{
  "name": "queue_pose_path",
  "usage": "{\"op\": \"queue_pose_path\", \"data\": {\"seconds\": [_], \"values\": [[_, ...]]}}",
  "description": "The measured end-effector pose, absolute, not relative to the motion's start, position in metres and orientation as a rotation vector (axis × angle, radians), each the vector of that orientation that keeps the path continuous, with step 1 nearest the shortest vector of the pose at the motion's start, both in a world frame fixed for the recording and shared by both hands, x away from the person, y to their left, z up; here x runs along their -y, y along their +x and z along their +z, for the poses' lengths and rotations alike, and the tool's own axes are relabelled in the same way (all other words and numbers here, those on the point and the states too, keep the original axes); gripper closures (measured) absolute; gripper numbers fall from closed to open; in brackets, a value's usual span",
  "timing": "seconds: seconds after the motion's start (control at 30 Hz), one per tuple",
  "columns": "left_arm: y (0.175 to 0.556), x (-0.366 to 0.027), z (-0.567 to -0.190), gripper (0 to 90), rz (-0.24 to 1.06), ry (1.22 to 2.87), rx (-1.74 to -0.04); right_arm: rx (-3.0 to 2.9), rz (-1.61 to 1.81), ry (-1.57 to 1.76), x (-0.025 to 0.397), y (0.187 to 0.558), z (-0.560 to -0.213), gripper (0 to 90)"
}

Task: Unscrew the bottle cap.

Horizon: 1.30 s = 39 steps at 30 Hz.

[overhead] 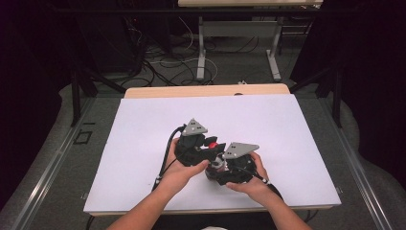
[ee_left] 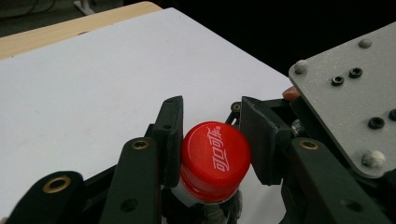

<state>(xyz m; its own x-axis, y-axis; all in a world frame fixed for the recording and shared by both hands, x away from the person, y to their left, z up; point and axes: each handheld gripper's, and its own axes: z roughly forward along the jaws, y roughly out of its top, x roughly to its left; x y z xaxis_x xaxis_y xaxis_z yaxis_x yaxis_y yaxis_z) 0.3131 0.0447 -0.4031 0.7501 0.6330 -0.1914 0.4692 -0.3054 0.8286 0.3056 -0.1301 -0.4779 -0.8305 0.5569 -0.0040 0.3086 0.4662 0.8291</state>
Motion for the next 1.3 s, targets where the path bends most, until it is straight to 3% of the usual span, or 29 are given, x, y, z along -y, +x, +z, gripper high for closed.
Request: {"op": "queue_pose_path", "data": {"seconds": [0.13,0.33,0.53,0.93,1.2,1.3], "values": [[0.315,-0.045,-0.402,60.5,0.191,1.967,-0.826,-2.441,1.291,0.746,0.131,0.306,-0.477,29.8],[0.315,-0.046,-0.4,49.7,0.156,1.975,-0.805,-2.437,1.31,0.746,0.131,0.306,-0.478,29.8],[0.318,-0.058,-0.394,45.7,0.143,2.001,-0.702,-2.447,1.318,0.748,0.132,0.306,-0.478,29.8],[0.334,-0.065,-0.399,48.2,0.053,2.045,-0.579,-2.452,1.328,0.722,0.13,0.304,-0.477,29.8],[0.33,-0.057,-0.401,60.2,0.064,2.044,-0.56,-2.454,1.324,0.72,0.129,0.305,-0.479,29.8],[0.328,-0.055,-0.4,60.8,0.089,2.04,-0.592,-2.462,1.314,0.724,0.13,0.305,-0.478,29.8]]}}
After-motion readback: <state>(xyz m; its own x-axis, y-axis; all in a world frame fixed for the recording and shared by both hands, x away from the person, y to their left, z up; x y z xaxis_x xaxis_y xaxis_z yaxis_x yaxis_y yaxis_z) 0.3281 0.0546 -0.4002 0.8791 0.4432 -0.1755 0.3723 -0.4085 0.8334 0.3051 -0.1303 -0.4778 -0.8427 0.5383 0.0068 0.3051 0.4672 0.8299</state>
